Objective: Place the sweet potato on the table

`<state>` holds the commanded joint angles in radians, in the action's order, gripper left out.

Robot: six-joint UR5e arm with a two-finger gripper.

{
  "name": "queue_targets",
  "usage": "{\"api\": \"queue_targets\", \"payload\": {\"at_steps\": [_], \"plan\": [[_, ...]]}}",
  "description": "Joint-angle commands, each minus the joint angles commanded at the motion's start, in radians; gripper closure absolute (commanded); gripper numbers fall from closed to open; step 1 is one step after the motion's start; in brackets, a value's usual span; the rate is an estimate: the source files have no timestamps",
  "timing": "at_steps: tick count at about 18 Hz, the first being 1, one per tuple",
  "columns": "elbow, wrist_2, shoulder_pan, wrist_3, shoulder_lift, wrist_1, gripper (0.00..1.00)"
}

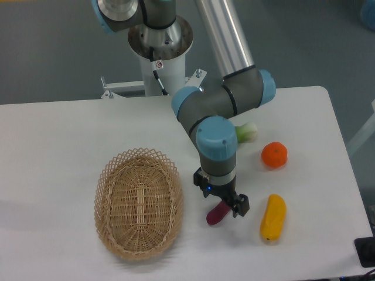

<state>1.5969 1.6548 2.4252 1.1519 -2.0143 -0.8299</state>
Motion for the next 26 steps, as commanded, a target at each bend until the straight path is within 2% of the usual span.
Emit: {"api": "queue_targets", "payload": {"at_steps": [2, 4, 8, 12, 17, 19, 21, 26], "plan": [[-0.012, 0.071, 0.026, 0.037, 0.034, -0.011, 0.00], [-0.018, 0.079, 0.060, 0.074, 0.057, -0.009, 0.00], [-0.037, 0.071, 0.141, 0.210, 0.110, -0.044, 0.00], [-0.077, 0.031, 0.218, 0.342, 0.141, -0.148, 0.00], [-0.149, -0.053, 0.328, 0.495, 0.167, -0.342, 0.00], [-0.163, -0.085, 0.369, 0.610, 0.172, -0.392, 0.00], [-0.155, -0.115, 0.403, 0.690, 0.192, -0.400, 0.00], [-0.150, -0.155, 0.420, 0.695, 0.198, -0.402, 0.00]]}}
